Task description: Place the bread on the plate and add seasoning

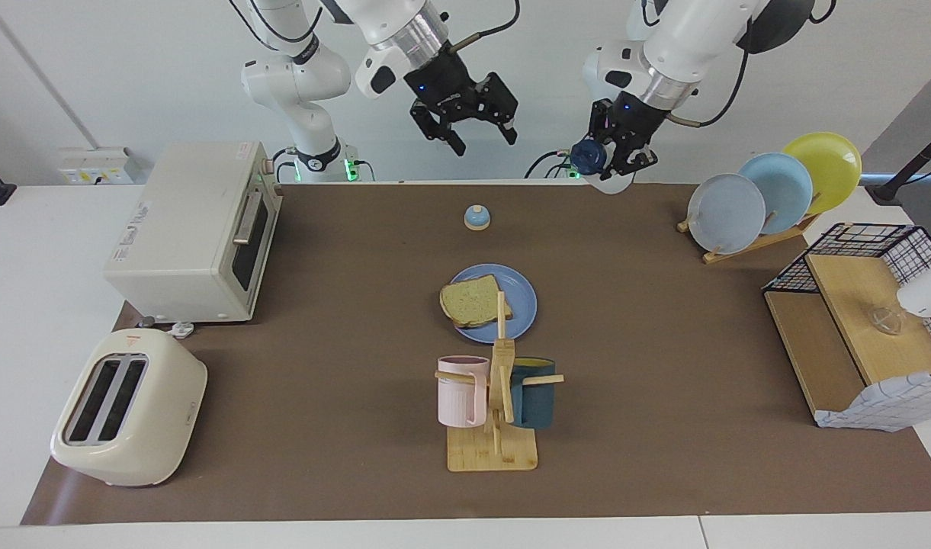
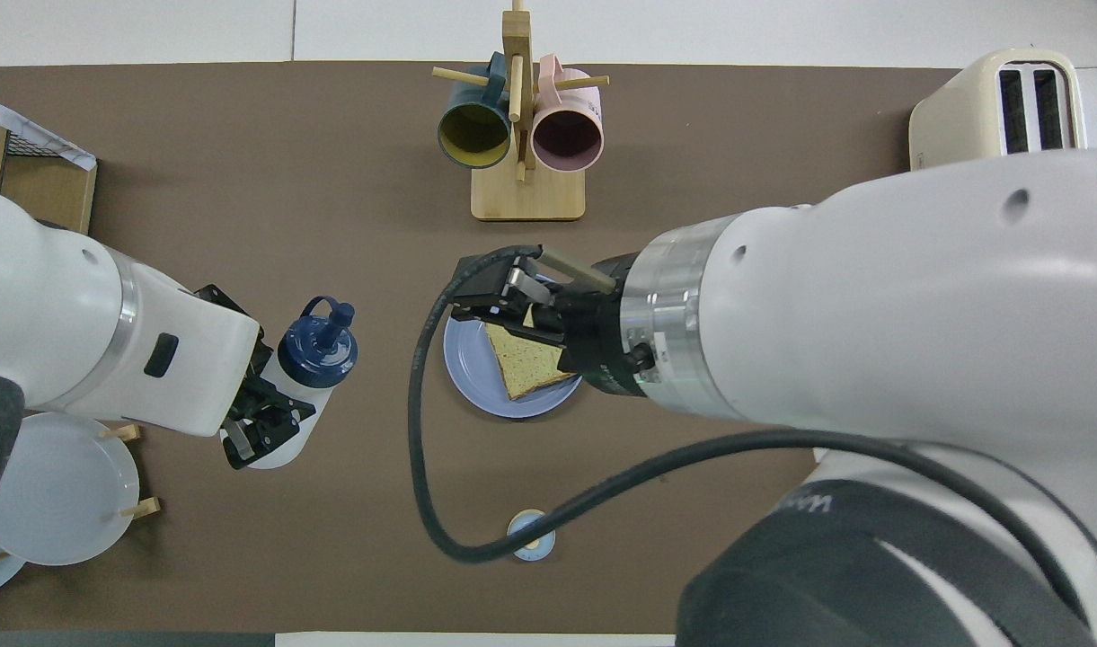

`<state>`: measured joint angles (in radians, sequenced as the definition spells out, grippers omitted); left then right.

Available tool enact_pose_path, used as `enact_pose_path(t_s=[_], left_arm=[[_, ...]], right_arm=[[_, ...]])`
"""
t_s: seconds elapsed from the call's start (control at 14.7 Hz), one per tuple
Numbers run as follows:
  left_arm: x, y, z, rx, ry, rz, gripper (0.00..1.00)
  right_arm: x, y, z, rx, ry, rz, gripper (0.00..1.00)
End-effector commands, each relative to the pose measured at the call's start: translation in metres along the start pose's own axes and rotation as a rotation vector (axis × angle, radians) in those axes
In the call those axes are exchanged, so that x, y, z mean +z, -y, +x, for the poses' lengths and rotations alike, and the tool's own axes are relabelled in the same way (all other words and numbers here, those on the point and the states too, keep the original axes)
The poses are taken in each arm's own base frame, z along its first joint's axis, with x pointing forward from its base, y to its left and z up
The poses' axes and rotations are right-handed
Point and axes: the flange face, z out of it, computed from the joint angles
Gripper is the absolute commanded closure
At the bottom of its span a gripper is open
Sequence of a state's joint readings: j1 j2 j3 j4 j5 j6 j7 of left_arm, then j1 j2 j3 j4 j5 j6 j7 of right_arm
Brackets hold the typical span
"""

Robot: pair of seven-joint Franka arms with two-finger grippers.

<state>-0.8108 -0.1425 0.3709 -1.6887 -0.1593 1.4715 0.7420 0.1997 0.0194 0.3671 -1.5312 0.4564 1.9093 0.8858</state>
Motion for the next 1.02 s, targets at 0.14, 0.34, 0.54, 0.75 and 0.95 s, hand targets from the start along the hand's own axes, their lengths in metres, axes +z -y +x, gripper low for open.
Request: enact_pose_path(t_s=[0.14,0.34,0.54,0.75,0.95], left_arm=[[-0.001,-0.021,-0.009,0.153,0.037,-0.045,0.77],[0.0,-0.026,-0.01,0.215,0.049,-0.063,0.77],[0.0,-0.029,-0.011,0.227,0.054,-0.074,0.77],[0.003,-0.03,-0.013,0.228,0.063,-0.091,0.78],[0.004,-0.032,-0.012,0.225,0.059,-0.099,0.78]], right_arm=[[-0.01,0.025,-0.025,-0.044,-0.012,0.005,0.17],[-0.017,0.031,-0.029,0.003,-0.001,-0.002,0.2],[-0.009,0.041,-0.048,-0.028,-0.026,-0.017,0.25],[-0.002,0.048,-0.059,-0.058,-0.049,-0.012,0.27],[0.008,0.049,-0.061,-0.053,-0.063,0.011,0.31]])
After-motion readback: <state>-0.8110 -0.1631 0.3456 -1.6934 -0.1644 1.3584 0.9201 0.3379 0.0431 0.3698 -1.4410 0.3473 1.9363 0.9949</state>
